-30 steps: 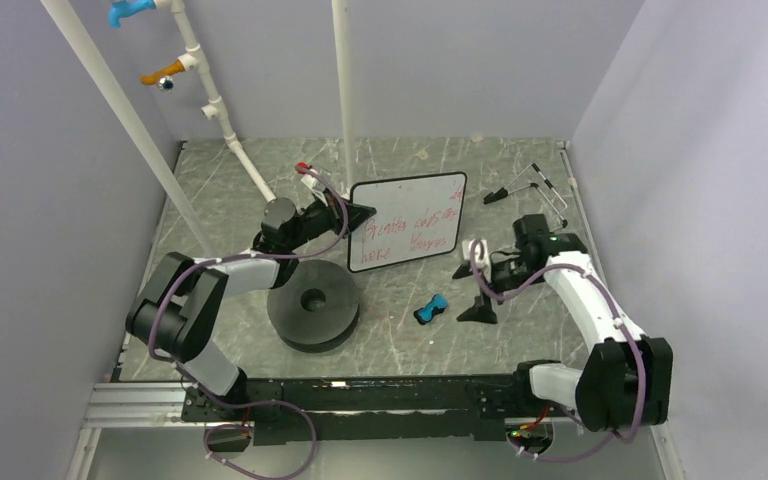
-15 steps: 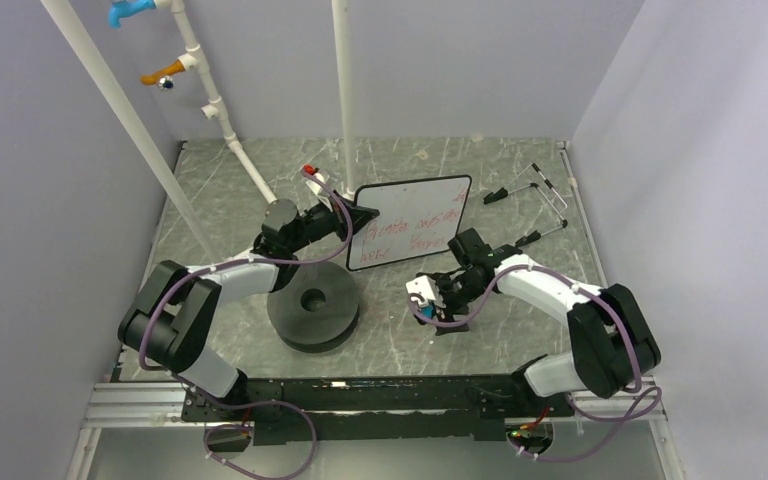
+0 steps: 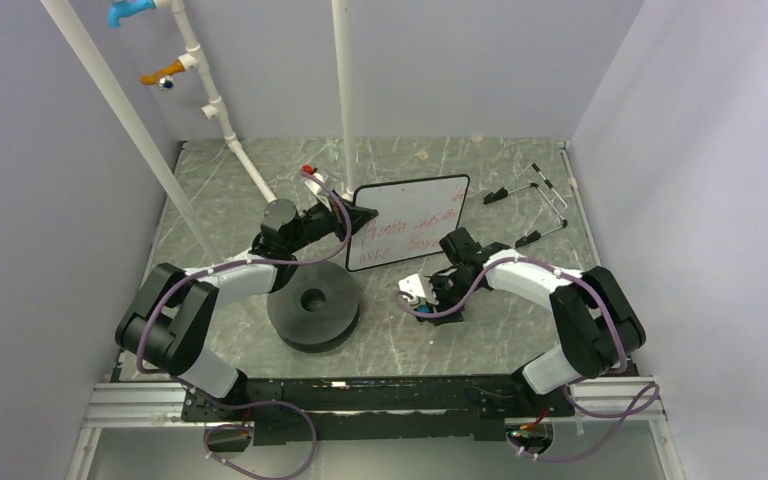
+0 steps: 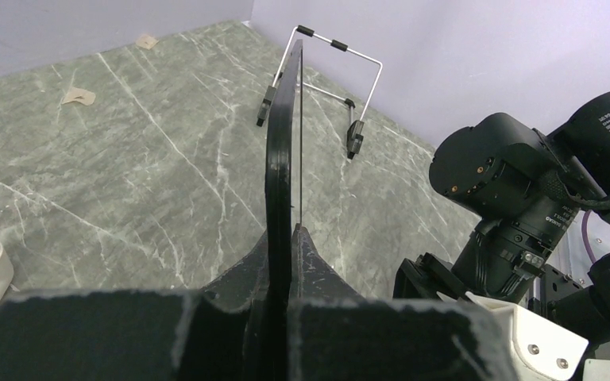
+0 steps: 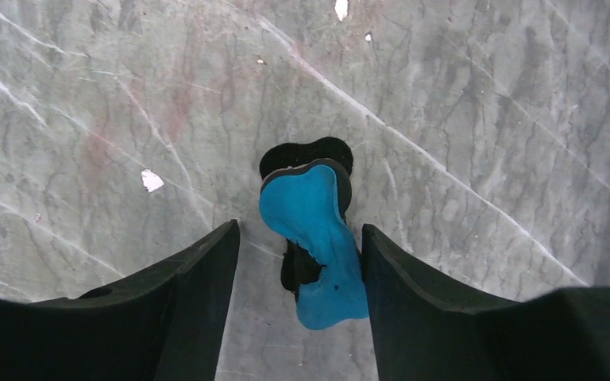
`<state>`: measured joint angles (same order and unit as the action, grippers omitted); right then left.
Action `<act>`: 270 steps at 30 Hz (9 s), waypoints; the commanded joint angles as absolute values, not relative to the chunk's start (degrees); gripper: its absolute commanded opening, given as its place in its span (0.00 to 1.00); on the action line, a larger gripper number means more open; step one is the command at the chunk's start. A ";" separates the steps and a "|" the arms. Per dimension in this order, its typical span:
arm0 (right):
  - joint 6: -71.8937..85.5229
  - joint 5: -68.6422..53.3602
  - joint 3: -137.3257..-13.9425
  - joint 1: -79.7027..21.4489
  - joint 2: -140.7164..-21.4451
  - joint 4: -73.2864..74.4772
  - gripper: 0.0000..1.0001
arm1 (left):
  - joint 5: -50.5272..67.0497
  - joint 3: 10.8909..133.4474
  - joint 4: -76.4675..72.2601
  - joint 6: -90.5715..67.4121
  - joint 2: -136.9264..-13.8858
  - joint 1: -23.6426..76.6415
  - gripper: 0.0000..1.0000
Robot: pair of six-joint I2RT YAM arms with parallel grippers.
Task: Erase the whiteboard
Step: Pick up the whiteboard eraser from the center of the board, then erase the whiteboard at the center of the board.
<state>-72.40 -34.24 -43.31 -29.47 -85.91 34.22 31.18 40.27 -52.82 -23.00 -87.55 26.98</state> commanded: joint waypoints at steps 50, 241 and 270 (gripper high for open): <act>-8.09 -23.15 -57.24 -5.02 -79.26 2.32 0.00 | 24.57 40.67 -46.15 -28.52 -83.00 31.55 0.00; -36.87 -39.31 -60.46 -15.57 -66.92 36.90 0.00 | 21.58 38.40 -70.05 -15.67 -100.29 34.98 0.00; -38.49 -40.45 -53.88 -15.31 -67.43 37.35 0.00 | 22.56 37.84 -81.21 -14.68 -105.27 35.50 0.28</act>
<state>-37.17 -39.09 -53.91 -15.40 -67.05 38.24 22.61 36.36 -76.51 -12.14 -105.97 35.55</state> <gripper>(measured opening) 0.087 0.285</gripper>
